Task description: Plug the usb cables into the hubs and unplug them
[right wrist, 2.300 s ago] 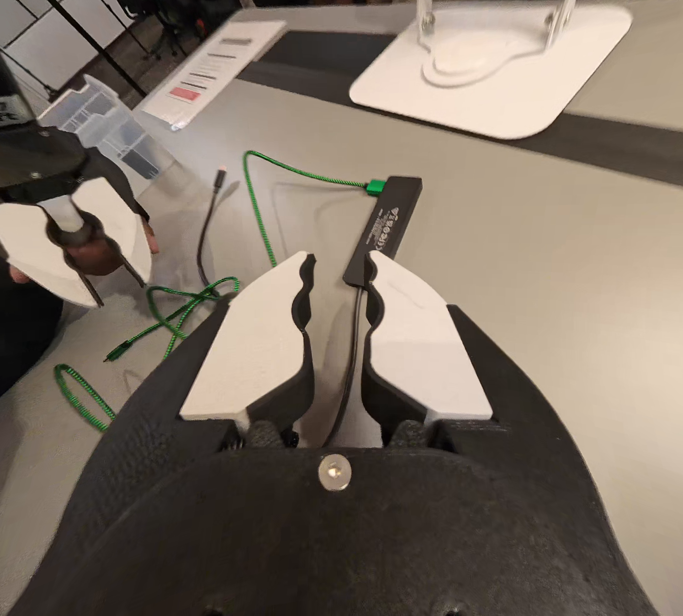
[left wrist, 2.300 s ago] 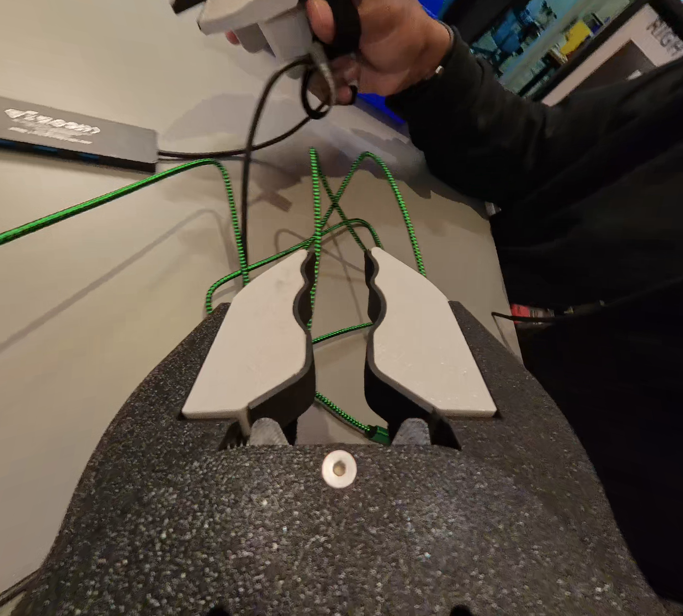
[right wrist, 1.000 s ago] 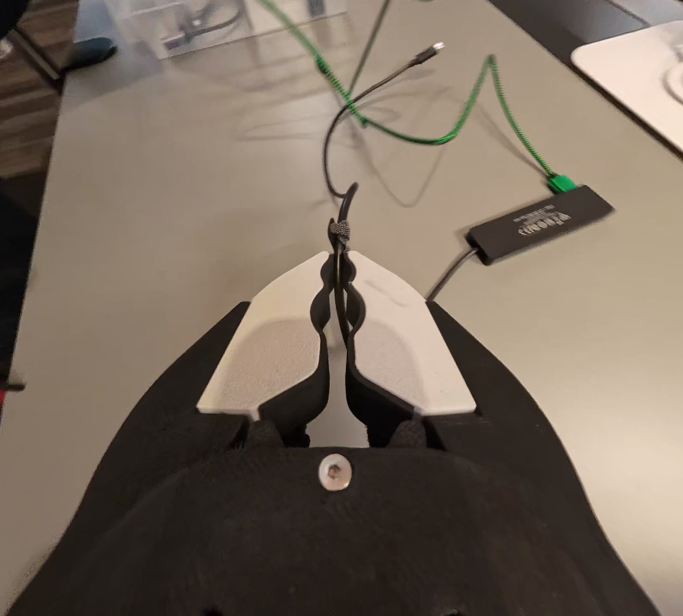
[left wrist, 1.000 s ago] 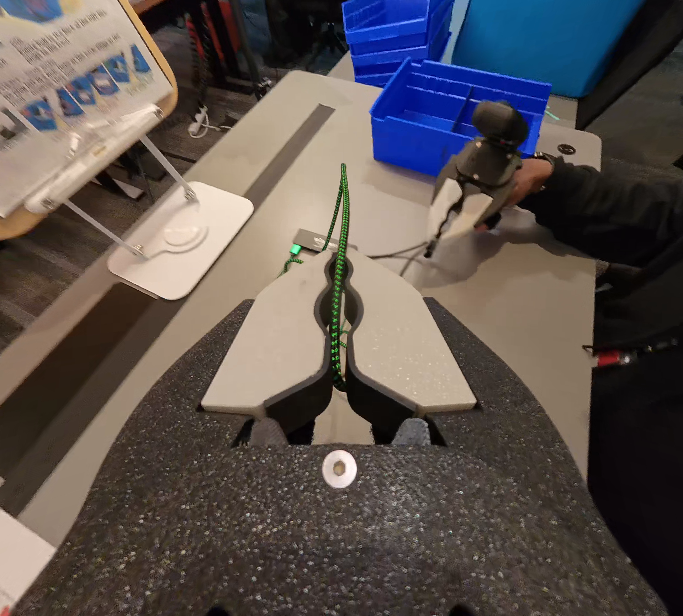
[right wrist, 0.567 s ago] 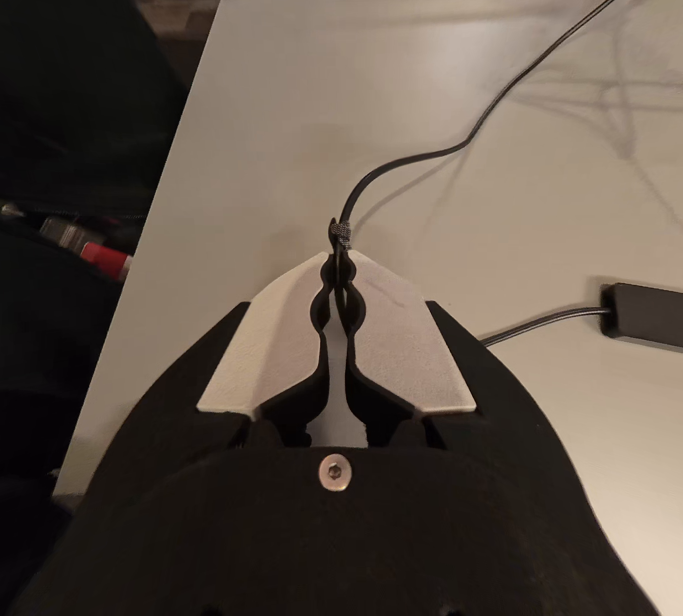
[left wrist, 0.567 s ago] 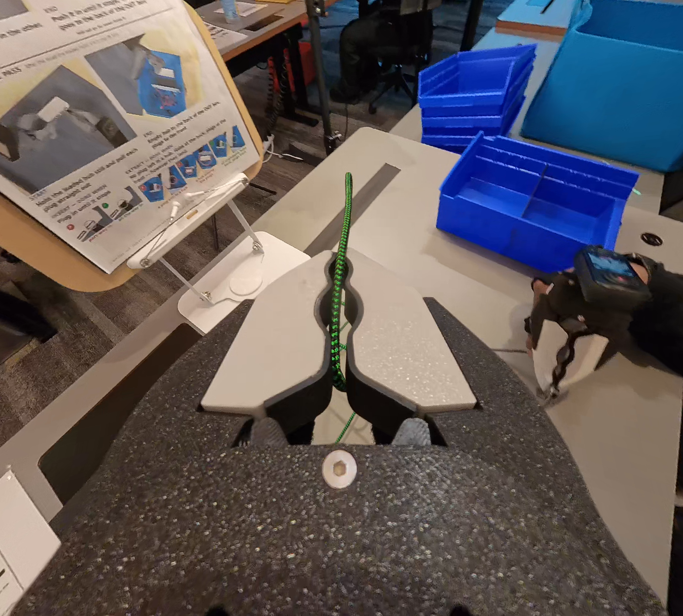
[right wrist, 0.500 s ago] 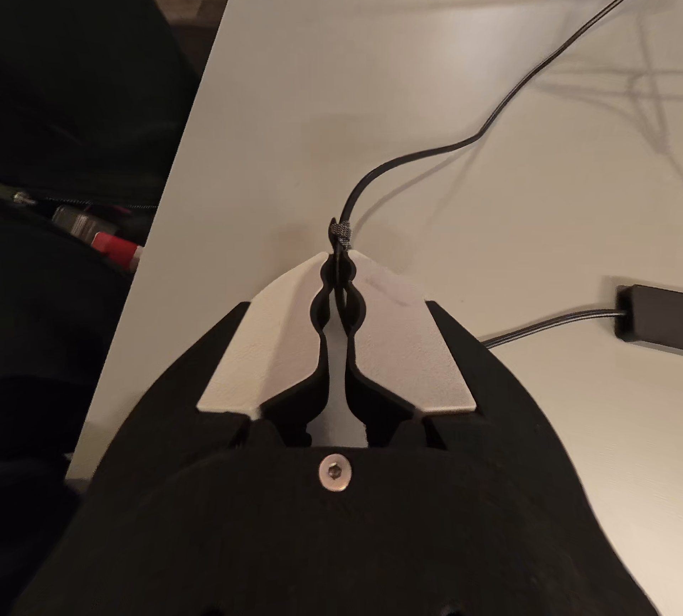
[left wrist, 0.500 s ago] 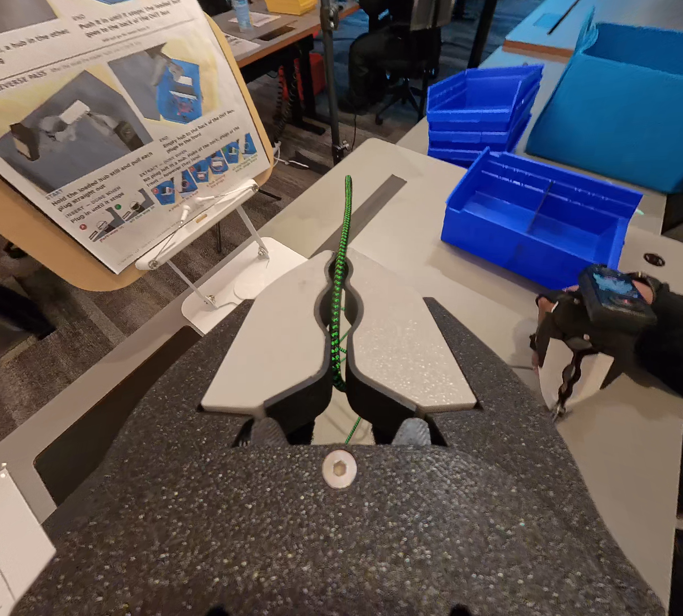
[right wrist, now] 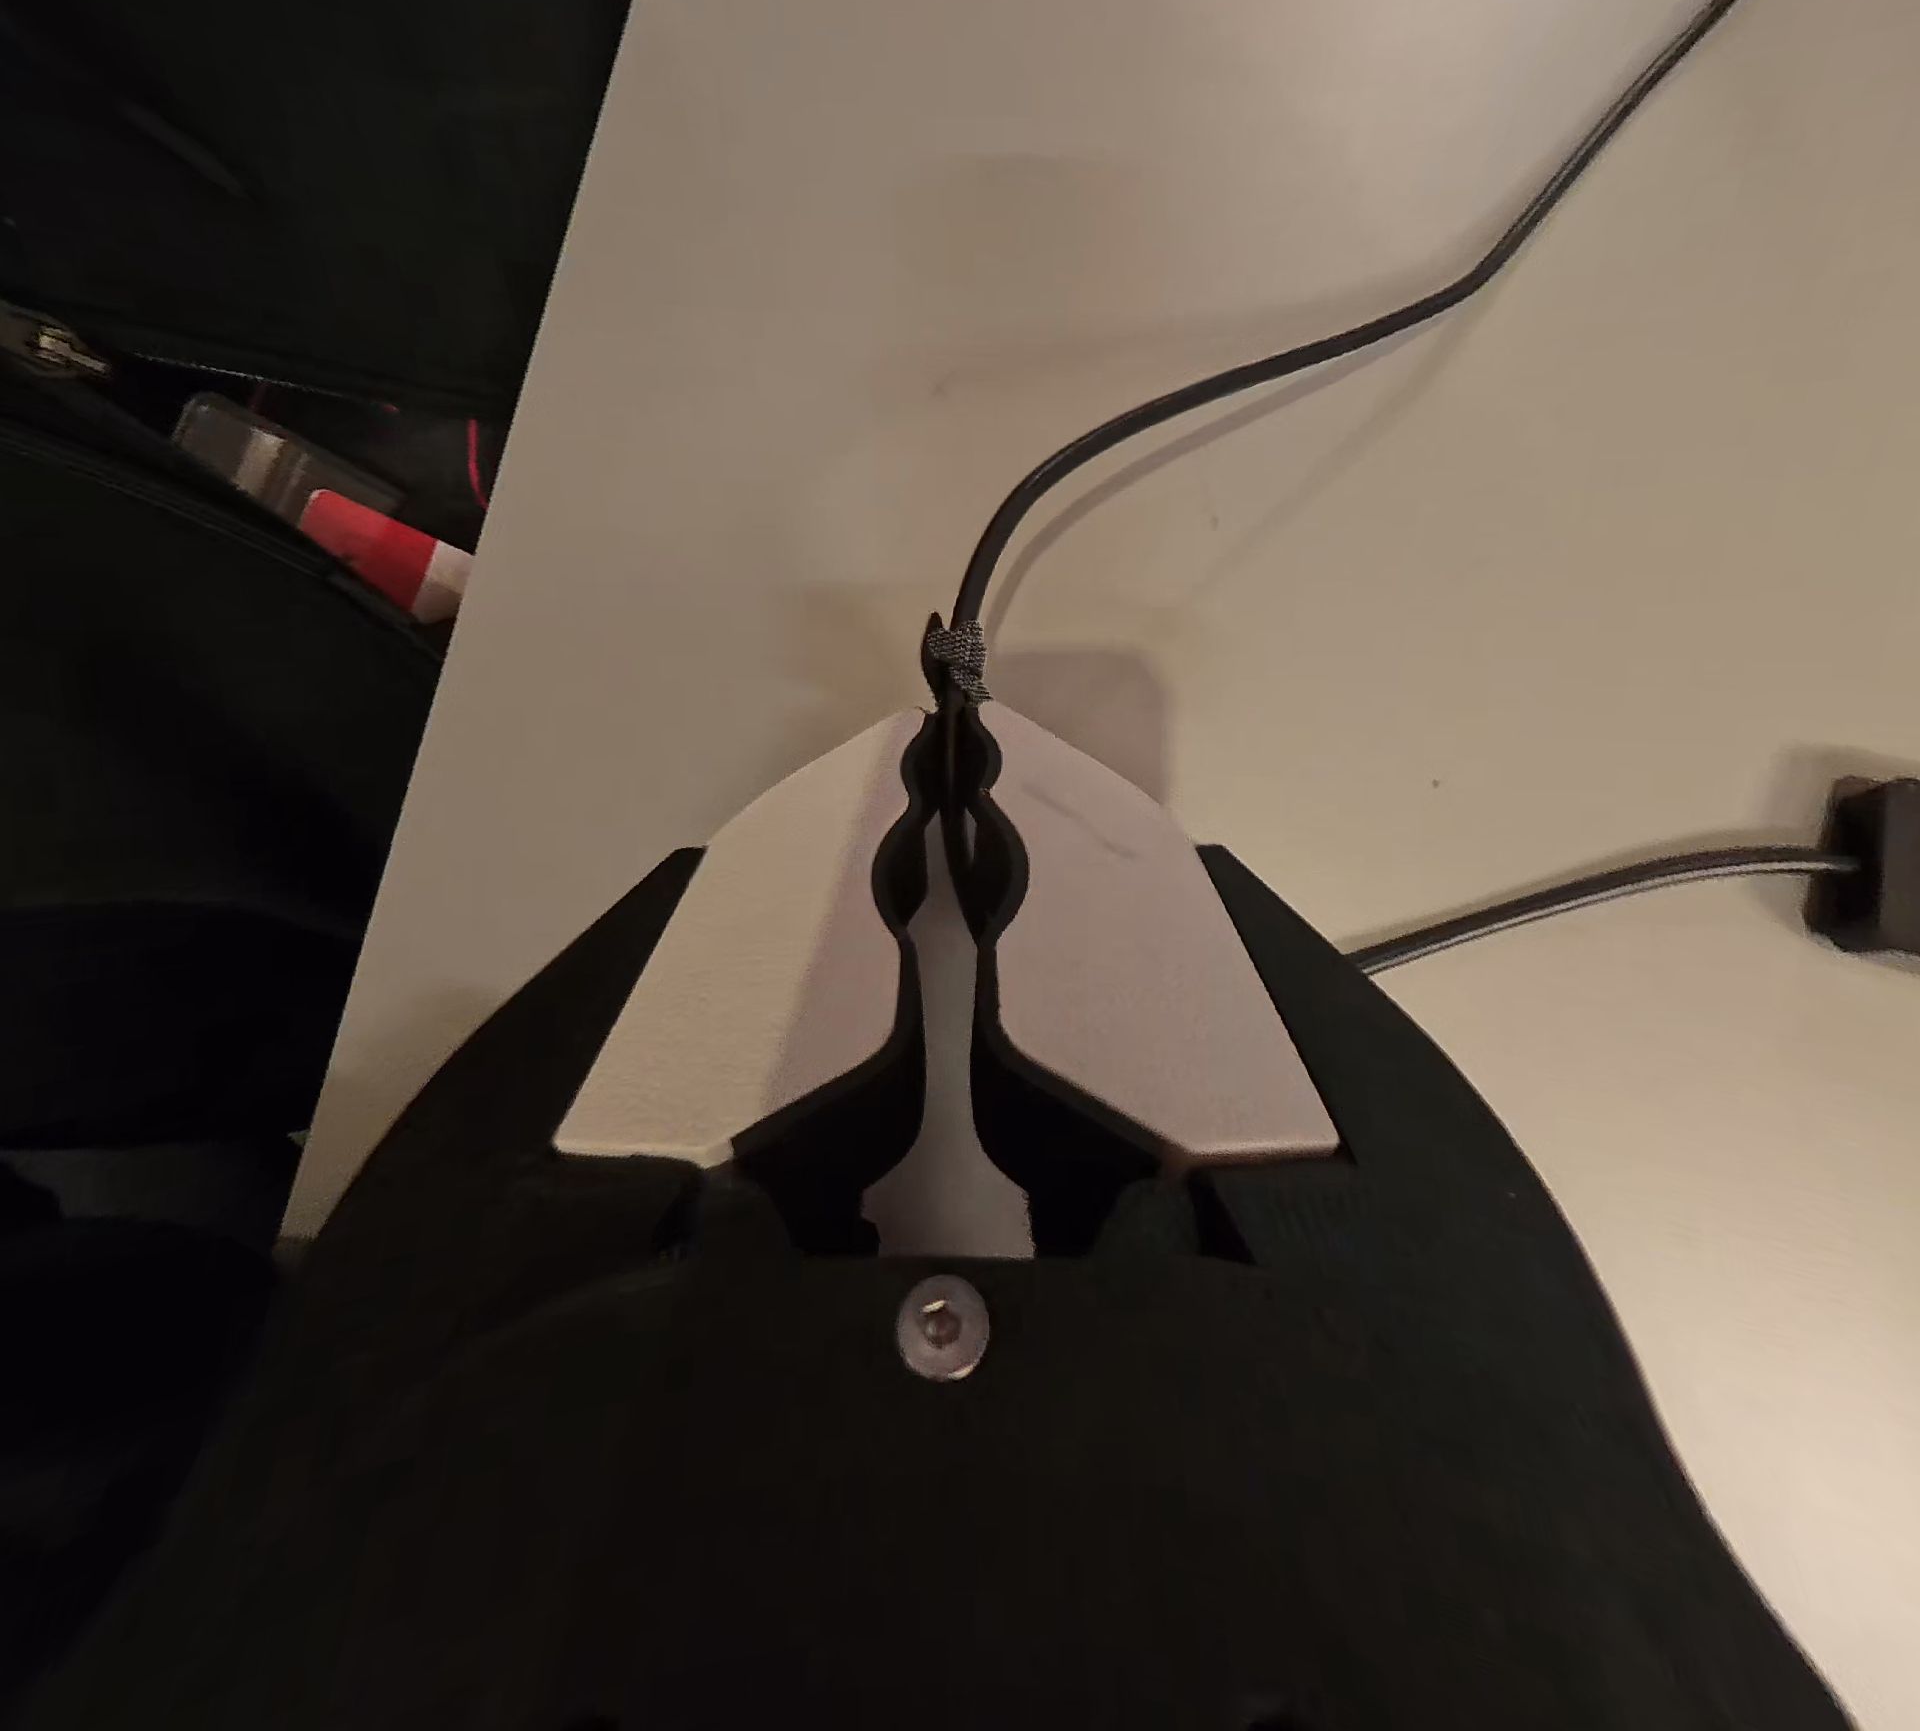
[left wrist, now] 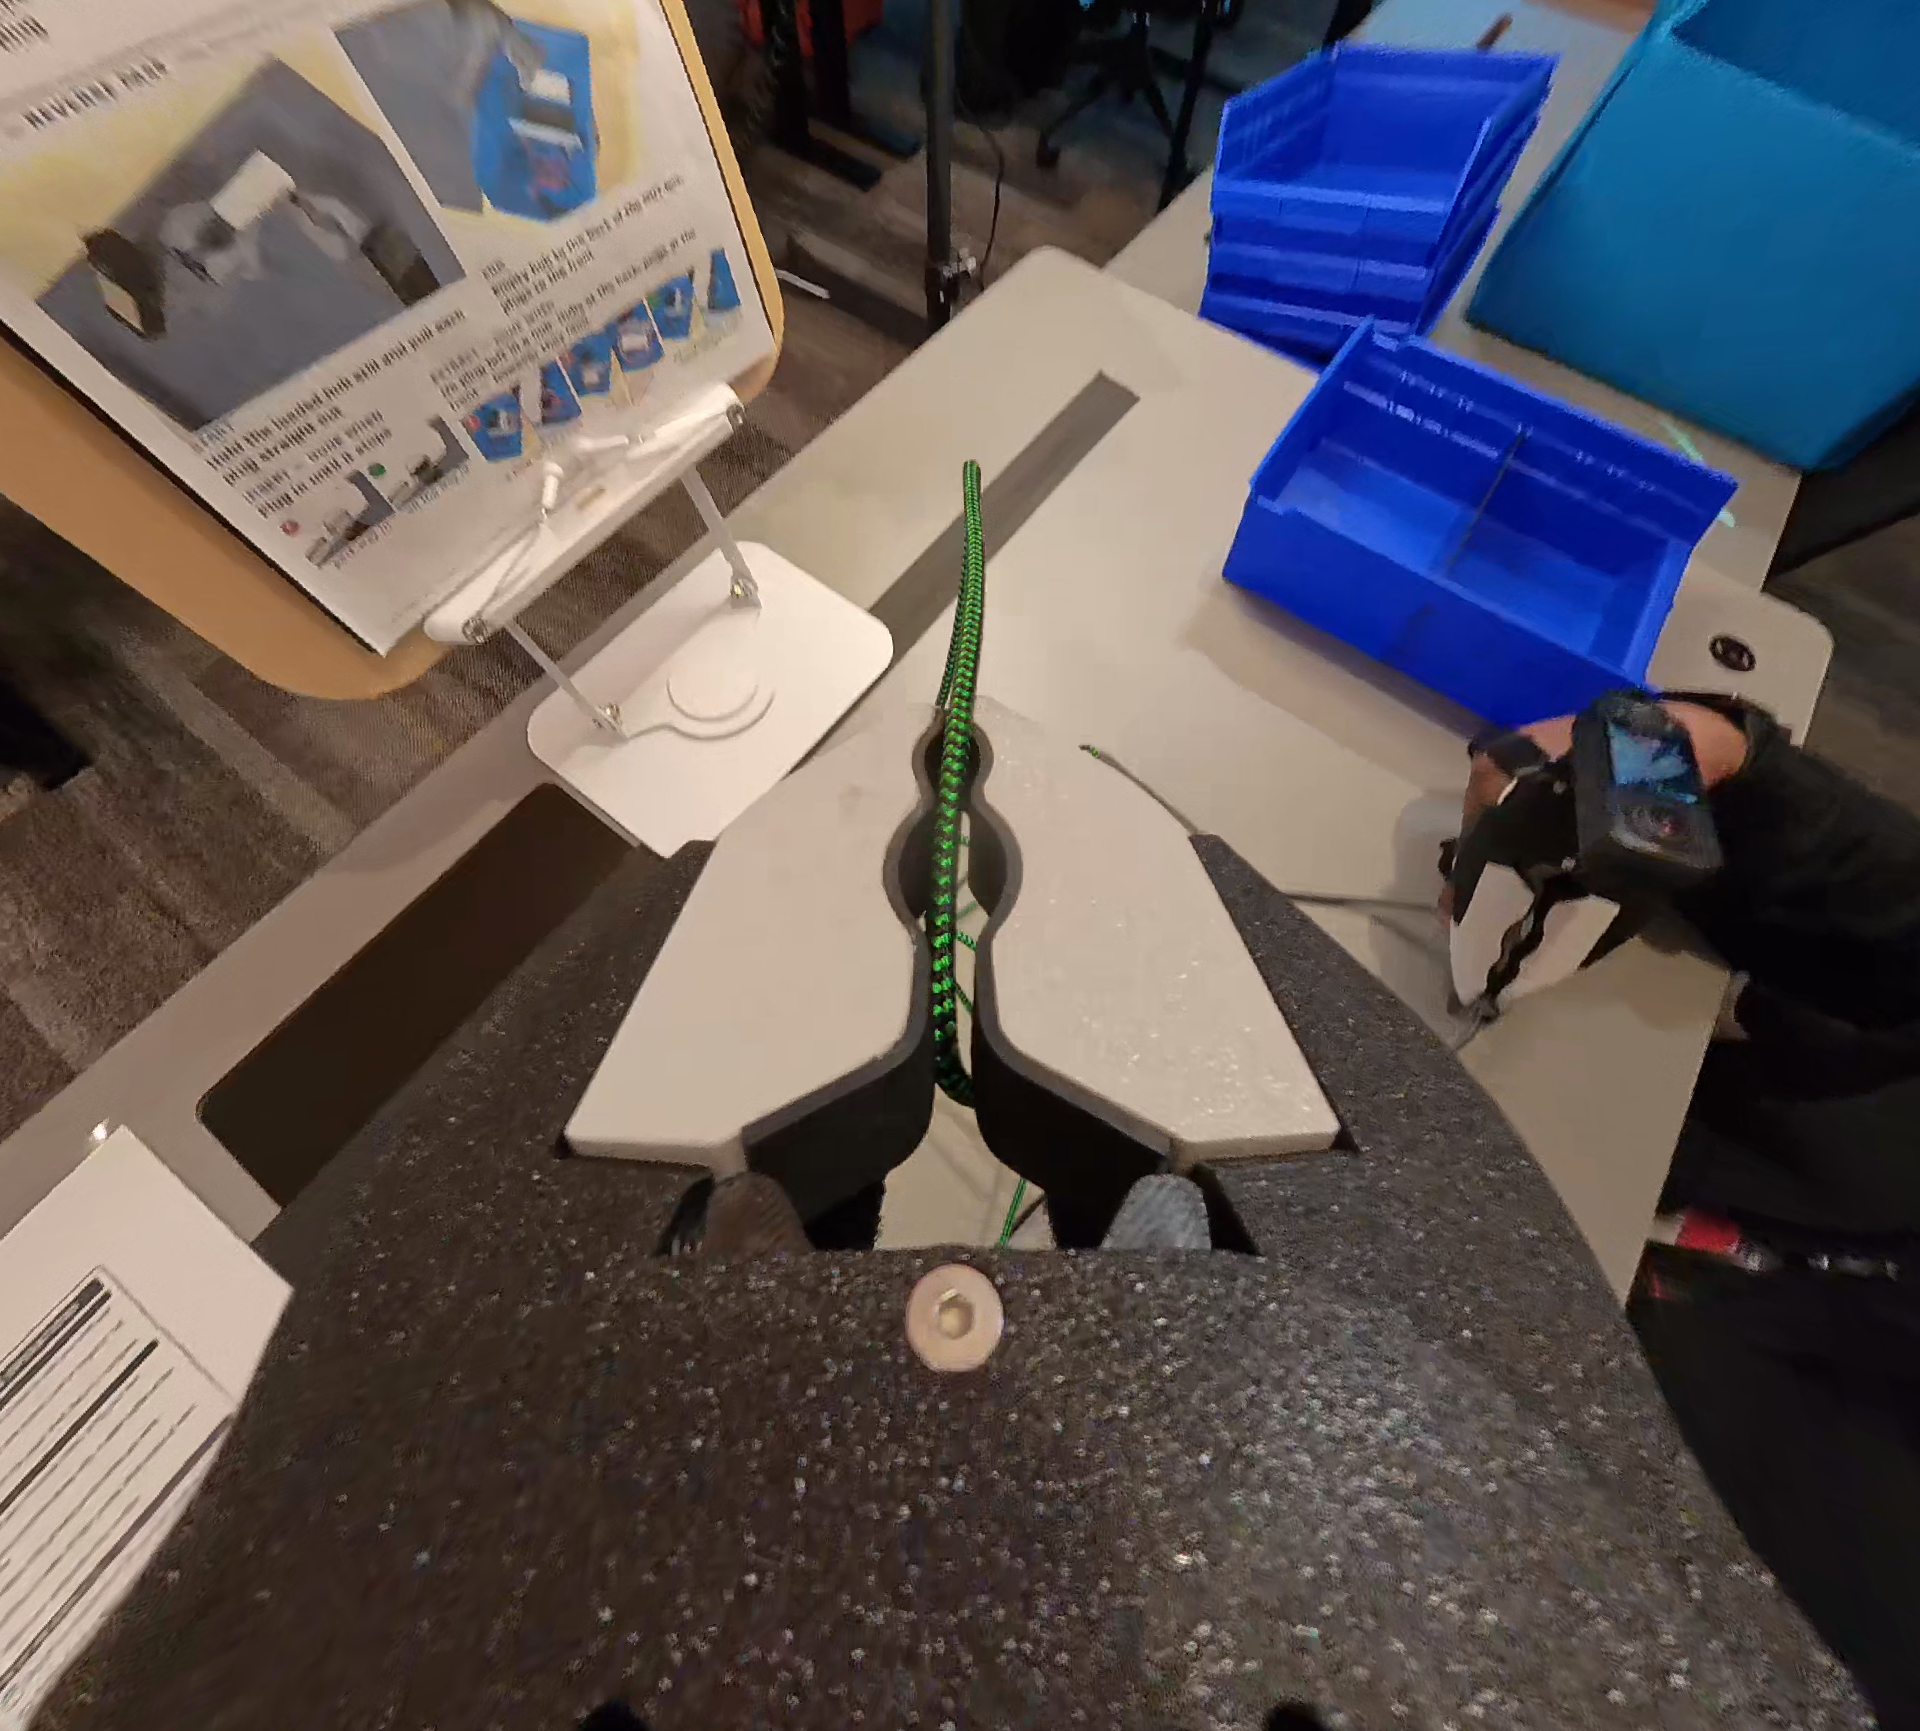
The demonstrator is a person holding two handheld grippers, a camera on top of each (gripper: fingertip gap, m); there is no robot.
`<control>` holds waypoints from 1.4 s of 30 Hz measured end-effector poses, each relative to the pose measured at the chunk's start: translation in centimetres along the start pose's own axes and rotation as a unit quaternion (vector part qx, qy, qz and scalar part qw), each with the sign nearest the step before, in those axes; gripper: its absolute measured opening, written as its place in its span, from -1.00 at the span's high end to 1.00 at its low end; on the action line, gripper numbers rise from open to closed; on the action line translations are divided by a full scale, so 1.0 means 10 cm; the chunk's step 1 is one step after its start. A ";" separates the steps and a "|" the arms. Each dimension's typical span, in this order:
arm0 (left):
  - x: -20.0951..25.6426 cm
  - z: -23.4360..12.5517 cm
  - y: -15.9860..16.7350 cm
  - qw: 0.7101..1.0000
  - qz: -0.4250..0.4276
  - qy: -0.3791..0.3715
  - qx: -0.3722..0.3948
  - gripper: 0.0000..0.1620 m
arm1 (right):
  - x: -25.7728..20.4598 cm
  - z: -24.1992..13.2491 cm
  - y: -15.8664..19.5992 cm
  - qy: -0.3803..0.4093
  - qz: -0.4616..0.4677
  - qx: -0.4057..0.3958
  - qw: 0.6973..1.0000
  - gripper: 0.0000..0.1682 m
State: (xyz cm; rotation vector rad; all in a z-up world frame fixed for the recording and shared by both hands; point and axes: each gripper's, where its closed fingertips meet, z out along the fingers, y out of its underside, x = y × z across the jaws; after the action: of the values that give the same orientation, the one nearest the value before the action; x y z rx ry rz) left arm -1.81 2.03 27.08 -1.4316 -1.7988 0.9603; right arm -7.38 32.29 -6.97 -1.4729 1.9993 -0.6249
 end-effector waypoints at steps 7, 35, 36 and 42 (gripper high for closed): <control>0.14 0.37 0.56 0.998 -0.009 0.028 -0.052 1.00 | 0.02 -0.12 -0.09 0.056 0.023 0.026 0.998 0.50; 0.04 0.45 0.98 0.997 -0.057 0.041 -0.025 1.00 | 1.08 0.87 -0.68 0.153 0.154 -0.148 0.965 0.93; 0.01 0.42 0.96 0.997 -0.056 0.038 -0.023 1.00 | 1.01 0.88 -0.67 0.135 0.146 -0.149 0.969 0.94; 0.04 0.44 1.10 0.996 -0.063 0.061 -0.020 1.00 | 0.45 0.78 -0.42 0.028 0.037 -0.156 0.987 0.95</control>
State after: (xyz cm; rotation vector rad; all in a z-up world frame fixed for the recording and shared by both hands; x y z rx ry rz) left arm 0.07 3.30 15.44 -1.3534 -1.8034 0.7610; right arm -0.16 26.53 -10.57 -1.5636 2.2638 -0.3344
